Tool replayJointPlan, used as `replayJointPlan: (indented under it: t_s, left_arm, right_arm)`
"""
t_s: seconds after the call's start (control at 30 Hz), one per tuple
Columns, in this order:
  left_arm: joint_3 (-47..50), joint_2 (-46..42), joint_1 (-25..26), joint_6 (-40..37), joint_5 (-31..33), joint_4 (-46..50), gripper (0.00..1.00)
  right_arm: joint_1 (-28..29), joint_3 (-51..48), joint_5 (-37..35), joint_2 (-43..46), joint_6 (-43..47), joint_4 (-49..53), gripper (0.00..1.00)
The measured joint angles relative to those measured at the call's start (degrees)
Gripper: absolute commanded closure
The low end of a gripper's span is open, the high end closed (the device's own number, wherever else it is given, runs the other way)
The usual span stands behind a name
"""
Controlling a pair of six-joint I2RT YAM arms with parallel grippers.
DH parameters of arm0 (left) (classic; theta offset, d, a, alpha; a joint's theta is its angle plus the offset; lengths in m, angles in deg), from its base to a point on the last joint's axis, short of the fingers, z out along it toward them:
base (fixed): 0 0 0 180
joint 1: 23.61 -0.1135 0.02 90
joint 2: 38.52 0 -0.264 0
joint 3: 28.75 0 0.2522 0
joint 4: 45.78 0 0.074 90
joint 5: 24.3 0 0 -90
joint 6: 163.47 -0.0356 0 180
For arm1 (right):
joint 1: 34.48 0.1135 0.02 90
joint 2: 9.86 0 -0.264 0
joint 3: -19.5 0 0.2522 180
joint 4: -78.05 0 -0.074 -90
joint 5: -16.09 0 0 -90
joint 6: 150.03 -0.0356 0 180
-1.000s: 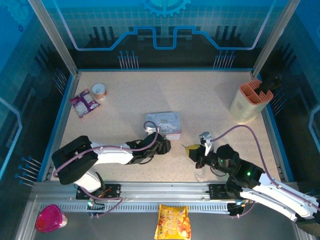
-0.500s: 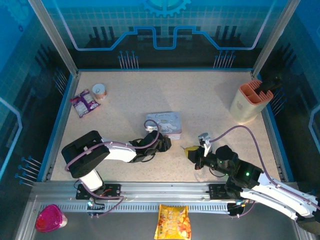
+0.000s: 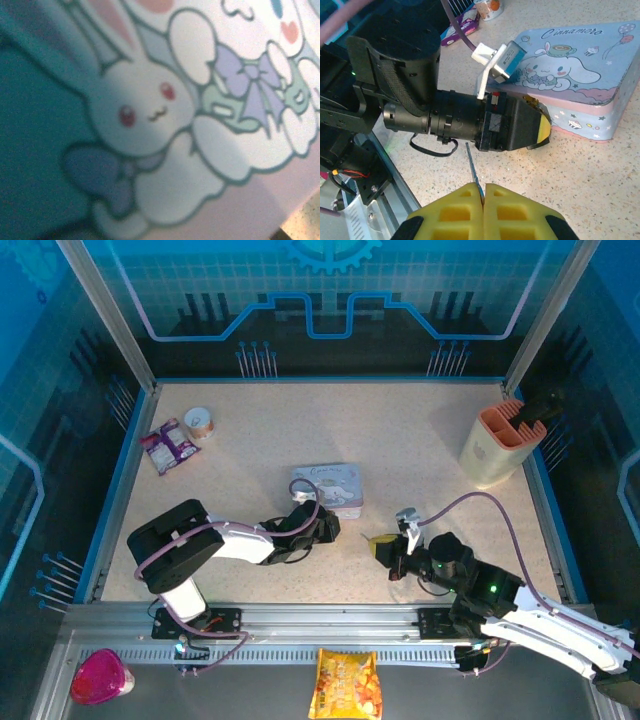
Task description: Unlock a padlock with a key
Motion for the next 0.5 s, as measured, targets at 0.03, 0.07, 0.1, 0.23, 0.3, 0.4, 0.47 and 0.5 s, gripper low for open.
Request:
replayJointPlan:
  t_s: [0.03,0.07,0.1,0.23,0.3,0.4,0.47,0.5]
  left_arm:
    - [0.0,0.0,0.0,0.0,0.0,-0.2,0.83]
    - [0.0,0.0,0.0,0.0,0.0,-0.4,0.84]
    - [0.1,0.0,0.0,0.0,0.0,-0.6,0.85]
    - [0.4,0.0,0.0,0.0,0.0,-1.0,0.85]
    - [0.4,0.0,0.0,0.0,0.0,-1.2,0.85]
    - [0.4,0.0,0.0,0.0,-0.1,-1.3,0.87]
    - [0.5,0.0,0.0,0.0,-0.3,-1.3,0.87]
    - [0.5,-0.1,0.0,0.0,-0.4,-1.3,0.88]
  right_arm:
    - [0.0,-0.2,-0.1,0.0,-0.2,0.0,1.00]
    - [0.0,-0.2,-0.3,0.0,-0.4,0.0,1.00]
    - [0.0,-0.3,-0.4,0.0,-0.5,0.0,1.00]
    - [0.0,-0.3,-0.9,0.0,-0.8,0.0,1.00]
    - [0.0,-0.3,-0.9,0.0,-0.9,0.0,1.00]
    - [0.0,-0.3,-1.0,-0.2,-1.2,0.0,1.00]
    - [0.0,-0.3,-1.4,-0.7,-1.8,0.0,1.00]
    - [0.0,-0.4,-1.6,-0.9,-2.2,0.0,1.00]
